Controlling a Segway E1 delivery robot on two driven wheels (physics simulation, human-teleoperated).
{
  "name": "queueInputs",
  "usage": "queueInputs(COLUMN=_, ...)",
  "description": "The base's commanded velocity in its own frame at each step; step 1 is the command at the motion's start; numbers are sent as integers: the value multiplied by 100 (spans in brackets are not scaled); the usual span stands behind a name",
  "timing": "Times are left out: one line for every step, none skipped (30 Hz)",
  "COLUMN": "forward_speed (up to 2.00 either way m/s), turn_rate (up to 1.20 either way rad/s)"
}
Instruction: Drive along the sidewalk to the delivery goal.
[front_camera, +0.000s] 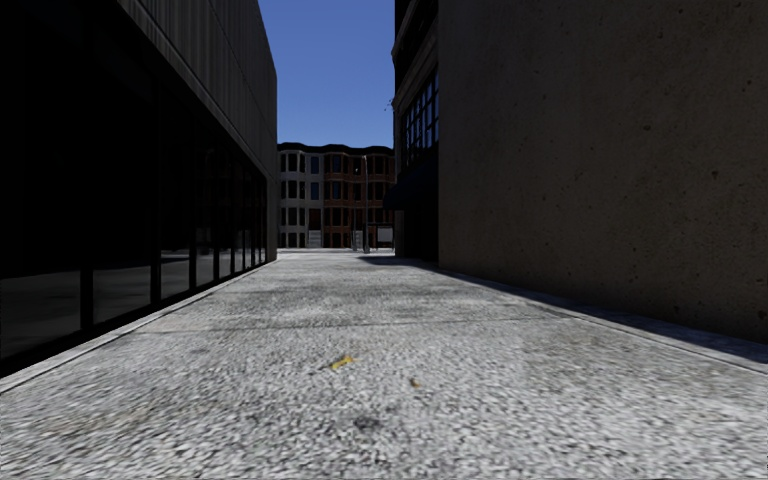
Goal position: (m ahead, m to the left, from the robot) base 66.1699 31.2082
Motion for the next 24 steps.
queueInputs(forward_speed=200, turn_rate=0)
queueInputs(forward_speed=200, turn_rate=0)
queueInputs(forward_speed=200, turn_rate=0)
queueInputs(forward_speed=200, turn_rate=0)
queueInputs(forward_speed=200, turn_rate=0)
queueInputs(forward_speed=200, turn_rate=0)
queueInputs(forward_speed=200, turn_rate=0)
queueInputs(forward_speed=200, turn_rate=10)
queueInputs(forward_speed=200, turn_rate=22)
queueInputs(forward_speed=200, turn_rate=26)
queueInputs(forward_speed=200, turn_rate=26)
queueInputs(forward_speed=200, turn_rate=28)
queueInputs(forward_speed=200, turn_rate=28)
queueInputs(forward_speed=200, turn_rate=28)
queueInputs(forward_speed=200, turn_rate=28)
queueInputs(forward_speed=200, turn_rate=28)
queueInputs(forward_speed=200, turn_rate=28)
queueInputs(forward_speed=200, turn_rate=28)
queueInputs(forward_speed=200, turn_rate=28)
queueInputs(forward_speed=200, turn_rate=28)
queueInputs(forward_speed=200, turn_rate=28)
queueInputs(forward_speed=200, turn_rate=28)
queueInputs(forward_speed=200, turn_rate=28)
queueInputs(forward_speed=200, turn_rate=28)
